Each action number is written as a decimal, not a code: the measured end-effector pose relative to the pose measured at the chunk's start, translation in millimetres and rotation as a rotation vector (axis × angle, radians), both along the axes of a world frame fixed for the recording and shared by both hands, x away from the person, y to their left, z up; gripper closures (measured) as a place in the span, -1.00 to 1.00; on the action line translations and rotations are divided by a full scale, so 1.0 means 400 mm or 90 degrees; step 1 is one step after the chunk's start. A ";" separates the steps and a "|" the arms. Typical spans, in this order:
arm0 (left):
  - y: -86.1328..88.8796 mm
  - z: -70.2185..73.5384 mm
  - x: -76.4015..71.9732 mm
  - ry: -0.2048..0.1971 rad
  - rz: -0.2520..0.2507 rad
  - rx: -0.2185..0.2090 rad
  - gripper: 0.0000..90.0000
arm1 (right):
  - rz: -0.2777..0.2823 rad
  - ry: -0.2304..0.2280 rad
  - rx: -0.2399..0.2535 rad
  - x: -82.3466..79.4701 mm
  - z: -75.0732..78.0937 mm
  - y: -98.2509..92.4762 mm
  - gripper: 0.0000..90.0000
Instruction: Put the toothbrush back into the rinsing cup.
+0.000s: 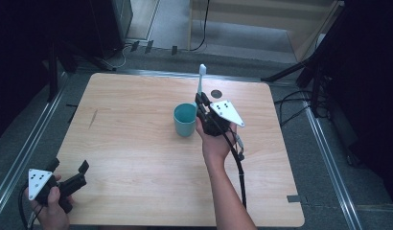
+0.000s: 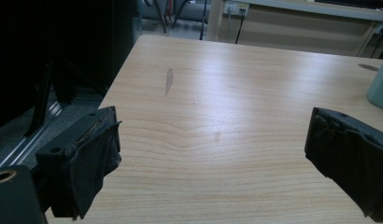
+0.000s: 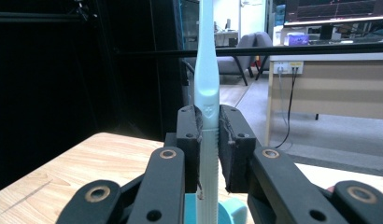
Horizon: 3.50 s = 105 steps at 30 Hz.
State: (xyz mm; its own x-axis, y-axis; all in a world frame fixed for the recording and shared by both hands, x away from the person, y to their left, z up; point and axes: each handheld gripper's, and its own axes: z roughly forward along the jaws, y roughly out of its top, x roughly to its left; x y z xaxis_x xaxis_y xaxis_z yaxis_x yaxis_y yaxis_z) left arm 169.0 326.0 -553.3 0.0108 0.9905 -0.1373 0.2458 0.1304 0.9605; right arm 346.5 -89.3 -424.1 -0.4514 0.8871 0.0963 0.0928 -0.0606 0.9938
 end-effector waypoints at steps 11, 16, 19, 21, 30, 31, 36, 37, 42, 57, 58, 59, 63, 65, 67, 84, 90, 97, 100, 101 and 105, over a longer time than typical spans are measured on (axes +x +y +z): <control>0.000 0.000 0.000 0.002 0.000 -0.002 -0.93 | 0.022 0.036 -0.031 0.048 -0.072 0.041 0.77; 0.002 0.000 0.000 0.000 0.001 -0.005 -0.93 | 0.041 0.066 -0.044 0.052 -0.103 0.062 0.77; 0.004 0.000 0.000 0.002 0.001 -0.005 -0.93 | 0.043 0.082 -0.052 0.053 -0.117 0.072 0.77; 0.003 0.000 0.000 0.001 0.001 -0.006 -0.93 | 0.041 0.092 -0.050 0.054 -0.125 0.076 0.77; 0.003 0.000 0.000 0.000 0.001 -0.007 -0.93 | 0.054 0.148 -0.060 0.062 -0.143 0.073 0.75; 0.003 0.000 0.000 0.000 0.001 -0.007 -0.93 | 0.058 0.148 -0.058 0.062 -0.144 0.070 0.75; 0.003 0.000 0.000 0.001 0.002 -0.004 -0.92 | 0.059 0.160 -0.053 0.062 -0.145 0.053 0.71; 0.003 0.000 0.000 0.001 0.002 -0.005 -0.93 | 0.056 0.160 -0.055 0.061 -0.144 0.051 0.70; 0.003 0.000 0.000 0.000 0.002 -0.006 -0.93 | 0.052 0.143 -0.028 0.058 -0.132 0.028 0.61; 0.003 0.000 -0.001 -0.001 0.002 -0.008 -0.92 | 0.022 0.150 -0.045 -0.020 -0.112 -0.085 -0.44; 0.003 0.000 -0.001 -0.002 0.002 -0.008 -0.93 | 0.013 0.160 -0.046 -0.027 -0.114 -0.099 -0.61; 0.003 0.000 -0.001 -0.002 0.002 -0.007 -0.92 | 0.001 0.169 -0.047 -0.033 -0.117 -0.114 -0.78; 0.002 0.000 -0.001 -0.001 0.003 -0.006 -0.92 | -0.022 0.182 -0.063 -0.056 -0.137 -0.177 -1.00; 0.001 0.000 -0.001 -0.002 0.002 -0.004 -0.92 | -0.027 0.185 -0.062 -0.066 -0.147 -0.201 -1.00; 0.001 0.000 -0.001 -0.002 0.003 -0.003 -0.92 | -0.038 0.188 -0.056 -0.079 -0.160 -0.234 -1.00; -0.004 0.000 -0.001 0.001 0.003 0.010 -0.92 | -0.118 0.211 -0.053 -0.212 -0.266 -0.478 -1.00; -0.005 0.000 -0.002 0.000 0.003 0.012 -0.91 | -0.126 0.225 -0.062 -0.255 -0.297 -0.535 -1.00; -0.007 0.000 -0.002 0.000 0.003 0.013 -0.91 | -0.129 0.223 -0.078 -0.291 -0.296 -0.570 -1.00; -0.007 0.000 -0.001 0.002 0.004 0.015 -0.90 | -0.132 0.220 -0.069 -0.302 -0.302 -0.583 -1.00; -0.007 0.001 -0.001 0.004 0.003 0.016 -0.90 | -0.132 0.216 -0.058 -0.305 -0.302 -0.586 -1.00; -0.008 0.001 0.000 0.006 0.002 0.020 -0.90 | -0.125 0.207 -0.048 -0.305 -0.304 -0.584 -1.00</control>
State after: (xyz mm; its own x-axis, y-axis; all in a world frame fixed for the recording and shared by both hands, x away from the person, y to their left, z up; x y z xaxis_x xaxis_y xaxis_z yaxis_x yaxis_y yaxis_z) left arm 168.8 322.7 -553.0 0.0062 0.9943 -0.1060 0.2540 0.1010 0.9619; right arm 224.4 -322.7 -545.8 -0.2290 0.9636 0.1380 0.3984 -0.0365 0.9165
